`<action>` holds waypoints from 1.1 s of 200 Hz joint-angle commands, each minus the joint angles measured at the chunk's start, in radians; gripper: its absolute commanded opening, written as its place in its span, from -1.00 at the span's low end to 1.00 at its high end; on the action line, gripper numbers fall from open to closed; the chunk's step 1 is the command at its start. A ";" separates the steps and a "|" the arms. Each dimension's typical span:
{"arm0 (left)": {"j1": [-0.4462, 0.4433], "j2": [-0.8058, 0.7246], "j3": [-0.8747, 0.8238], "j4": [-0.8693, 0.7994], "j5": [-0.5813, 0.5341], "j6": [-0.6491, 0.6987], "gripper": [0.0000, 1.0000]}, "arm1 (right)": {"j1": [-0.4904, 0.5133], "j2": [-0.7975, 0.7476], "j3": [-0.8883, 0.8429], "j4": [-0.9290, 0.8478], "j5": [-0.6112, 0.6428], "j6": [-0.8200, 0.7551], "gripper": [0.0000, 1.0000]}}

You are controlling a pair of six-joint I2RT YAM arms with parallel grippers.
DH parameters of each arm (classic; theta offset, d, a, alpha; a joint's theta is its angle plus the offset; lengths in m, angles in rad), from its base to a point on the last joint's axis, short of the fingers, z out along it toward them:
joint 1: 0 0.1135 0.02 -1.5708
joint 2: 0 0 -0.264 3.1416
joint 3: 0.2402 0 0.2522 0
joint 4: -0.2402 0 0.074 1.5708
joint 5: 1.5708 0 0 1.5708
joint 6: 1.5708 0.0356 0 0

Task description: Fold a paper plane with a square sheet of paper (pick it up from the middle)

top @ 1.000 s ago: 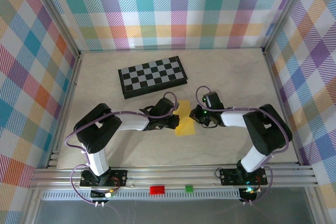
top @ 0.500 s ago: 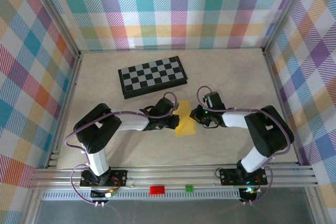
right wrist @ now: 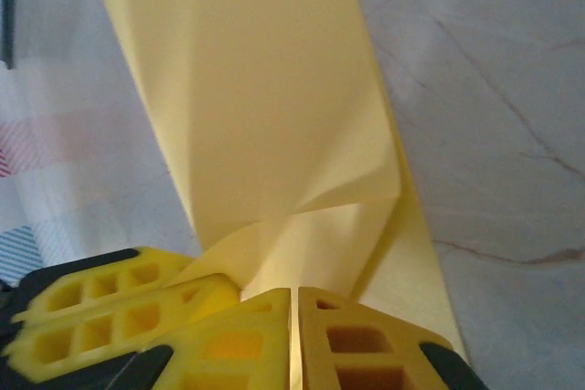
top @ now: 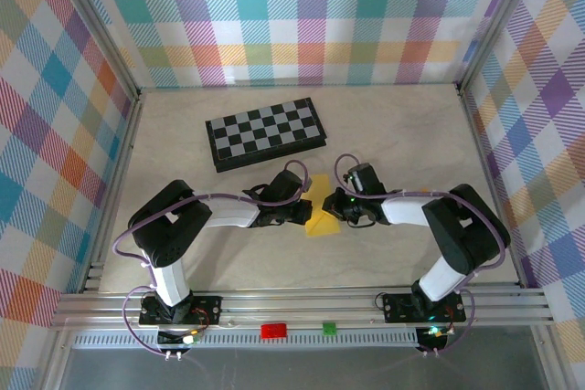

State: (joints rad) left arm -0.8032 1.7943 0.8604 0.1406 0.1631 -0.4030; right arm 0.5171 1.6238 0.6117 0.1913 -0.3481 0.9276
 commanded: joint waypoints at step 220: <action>0.003 0.039 -0.001 -0.114 -0.011 0.018 -1.00 | 0.001 -0.036 -0.005 0.011 -0.010 0.006 -0.73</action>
State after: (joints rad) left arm -0.8032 1.7947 0.8631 0.1341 0.1635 -0.4023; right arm 0.5171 1.5974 0.6189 0.1806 -0.3492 0.9272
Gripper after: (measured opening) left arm 0.048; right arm 0.138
